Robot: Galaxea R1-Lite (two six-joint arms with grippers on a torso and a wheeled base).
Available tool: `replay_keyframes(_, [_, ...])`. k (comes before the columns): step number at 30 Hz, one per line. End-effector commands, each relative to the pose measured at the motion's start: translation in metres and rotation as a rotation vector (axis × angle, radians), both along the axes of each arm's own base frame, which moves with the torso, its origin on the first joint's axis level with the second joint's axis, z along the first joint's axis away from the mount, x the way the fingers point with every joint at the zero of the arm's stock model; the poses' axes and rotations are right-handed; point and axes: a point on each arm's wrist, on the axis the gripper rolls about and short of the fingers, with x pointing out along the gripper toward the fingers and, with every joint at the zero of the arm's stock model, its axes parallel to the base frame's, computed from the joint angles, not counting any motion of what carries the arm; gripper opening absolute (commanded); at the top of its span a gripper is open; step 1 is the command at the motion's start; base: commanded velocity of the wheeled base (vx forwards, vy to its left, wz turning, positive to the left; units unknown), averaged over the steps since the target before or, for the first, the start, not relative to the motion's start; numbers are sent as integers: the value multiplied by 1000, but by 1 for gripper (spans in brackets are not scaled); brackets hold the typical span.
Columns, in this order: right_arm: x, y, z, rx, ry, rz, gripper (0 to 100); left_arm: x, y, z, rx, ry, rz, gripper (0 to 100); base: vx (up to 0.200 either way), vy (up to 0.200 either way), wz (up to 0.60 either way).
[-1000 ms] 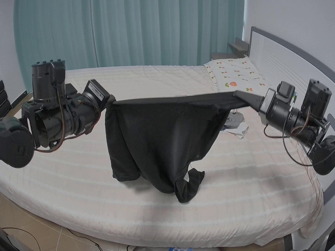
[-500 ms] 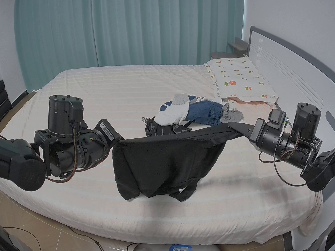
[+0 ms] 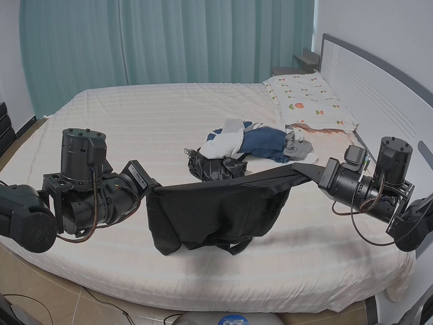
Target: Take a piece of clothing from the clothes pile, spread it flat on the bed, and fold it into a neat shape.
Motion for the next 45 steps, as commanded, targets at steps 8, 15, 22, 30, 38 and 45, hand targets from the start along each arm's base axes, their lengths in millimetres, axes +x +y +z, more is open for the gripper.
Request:
replay_keyframes(8, [-5,-3,6,6,-20,-22,0,-5,6,9,-17,-28,8,0,0,200,0])
replay_keyframes(15, [-2,1,7,6,-25,-33,0,-5,6,11,-26,-34,12,0,0,200,0])
replay_keyframes(22, [-1,12,20,23,-70,-38,0,-12,14,22,-72,-62,35,0,0,200,0])
replay_keyframes(30, [-4,23,32,47,-113,-50,0,-19,22,31,-89,-92,50,0,0,200,0])
replay_keyframes(38, [-3,24,38,64,-134,-50,0,-17,27,36,-96,-113,72,0,0,200,0])
replay_keyframes(45, [-3,24,43,85,-174,-51,0,-20,29,38,-99,-120,74,0,0,200,0])
